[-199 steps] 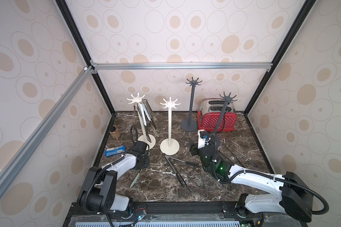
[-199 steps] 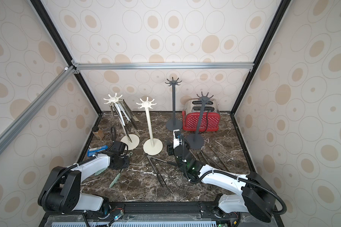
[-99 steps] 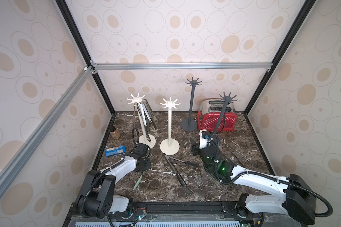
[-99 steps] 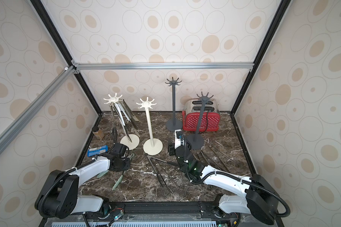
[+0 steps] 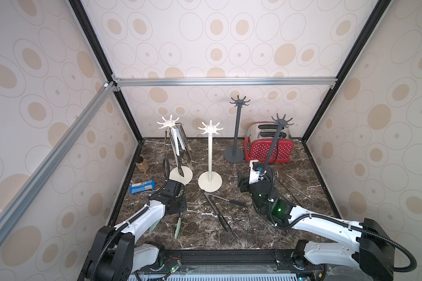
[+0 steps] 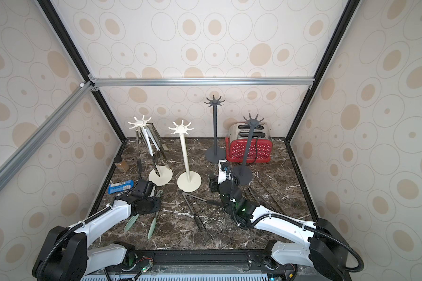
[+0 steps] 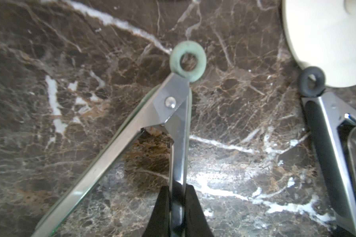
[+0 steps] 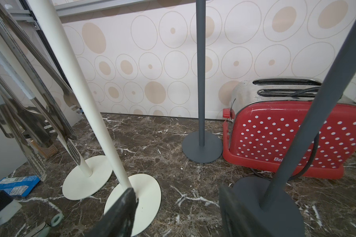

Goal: Hang food tongs on kitchen utensil racks
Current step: Pick up the food tongs from the center of the board.

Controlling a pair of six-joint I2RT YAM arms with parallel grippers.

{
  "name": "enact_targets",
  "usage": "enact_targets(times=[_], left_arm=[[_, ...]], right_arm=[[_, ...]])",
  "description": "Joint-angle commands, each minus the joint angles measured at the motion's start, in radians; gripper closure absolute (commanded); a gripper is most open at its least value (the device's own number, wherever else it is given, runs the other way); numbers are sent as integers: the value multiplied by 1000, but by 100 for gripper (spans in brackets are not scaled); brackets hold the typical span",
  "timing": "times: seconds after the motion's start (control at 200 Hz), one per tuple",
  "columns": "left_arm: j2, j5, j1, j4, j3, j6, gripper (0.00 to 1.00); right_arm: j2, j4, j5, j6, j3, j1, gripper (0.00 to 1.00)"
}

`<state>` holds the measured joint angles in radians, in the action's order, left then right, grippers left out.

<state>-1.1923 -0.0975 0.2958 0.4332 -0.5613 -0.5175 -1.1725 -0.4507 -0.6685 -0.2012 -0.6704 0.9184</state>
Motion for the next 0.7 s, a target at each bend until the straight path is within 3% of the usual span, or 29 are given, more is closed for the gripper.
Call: enact_targets(times=[0.0, 0.396, 0.696], left_arm=[[40, -31, 9, -14, 3, 16, 90], [65, -78, 17, -13, 9, 1, 100], [58, -93, 67, 17, 9, -40, 100]], right_arm=[[28, 24, -34, -16, 14, 2, 34], [63, 61, -54, -37, 22, 1, 37], [88, 89, -69, -42, 28, 1, 38]])
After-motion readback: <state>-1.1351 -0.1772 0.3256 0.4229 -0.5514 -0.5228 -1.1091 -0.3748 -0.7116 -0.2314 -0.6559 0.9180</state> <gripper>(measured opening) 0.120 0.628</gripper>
